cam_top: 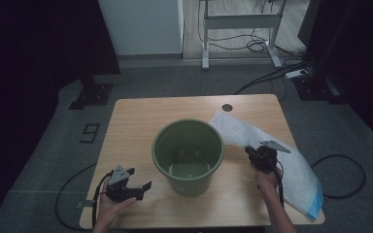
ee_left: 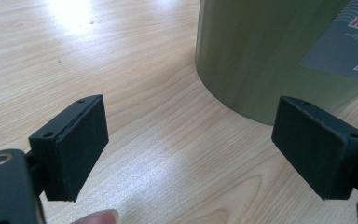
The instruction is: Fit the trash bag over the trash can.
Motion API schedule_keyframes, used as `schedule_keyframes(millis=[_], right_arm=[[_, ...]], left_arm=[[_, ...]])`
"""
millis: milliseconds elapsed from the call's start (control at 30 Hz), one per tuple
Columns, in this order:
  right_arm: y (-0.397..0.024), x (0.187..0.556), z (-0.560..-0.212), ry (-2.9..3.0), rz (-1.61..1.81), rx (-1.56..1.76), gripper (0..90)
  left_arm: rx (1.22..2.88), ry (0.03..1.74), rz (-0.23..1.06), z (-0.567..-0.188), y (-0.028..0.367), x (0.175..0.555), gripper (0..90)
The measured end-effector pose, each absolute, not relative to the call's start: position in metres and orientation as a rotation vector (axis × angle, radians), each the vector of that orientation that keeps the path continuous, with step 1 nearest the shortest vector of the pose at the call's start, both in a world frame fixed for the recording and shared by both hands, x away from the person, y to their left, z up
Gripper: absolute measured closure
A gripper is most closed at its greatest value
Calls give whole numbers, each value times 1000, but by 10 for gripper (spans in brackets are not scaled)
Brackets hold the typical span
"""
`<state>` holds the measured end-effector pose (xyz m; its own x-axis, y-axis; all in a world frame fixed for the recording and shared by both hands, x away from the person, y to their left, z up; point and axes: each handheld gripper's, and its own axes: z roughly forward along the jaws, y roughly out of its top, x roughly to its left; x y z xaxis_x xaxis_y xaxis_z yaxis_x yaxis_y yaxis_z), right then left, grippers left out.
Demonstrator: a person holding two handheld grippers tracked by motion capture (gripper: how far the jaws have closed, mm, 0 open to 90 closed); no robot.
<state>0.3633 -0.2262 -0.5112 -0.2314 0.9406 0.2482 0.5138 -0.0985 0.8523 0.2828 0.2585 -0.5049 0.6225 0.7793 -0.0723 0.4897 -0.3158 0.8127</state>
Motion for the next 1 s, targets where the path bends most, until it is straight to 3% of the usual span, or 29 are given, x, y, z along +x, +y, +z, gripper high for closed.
schedule_keyframes(millis=[633,1000], right_arm=[[-244,333,-429,1500,1562,1460,890],[-248,319,-401,1460,1626,1403,890]], left_arm=[[1963,1001,451,-501,258,280,110],[1945,976,471,-492,254,276,122]])
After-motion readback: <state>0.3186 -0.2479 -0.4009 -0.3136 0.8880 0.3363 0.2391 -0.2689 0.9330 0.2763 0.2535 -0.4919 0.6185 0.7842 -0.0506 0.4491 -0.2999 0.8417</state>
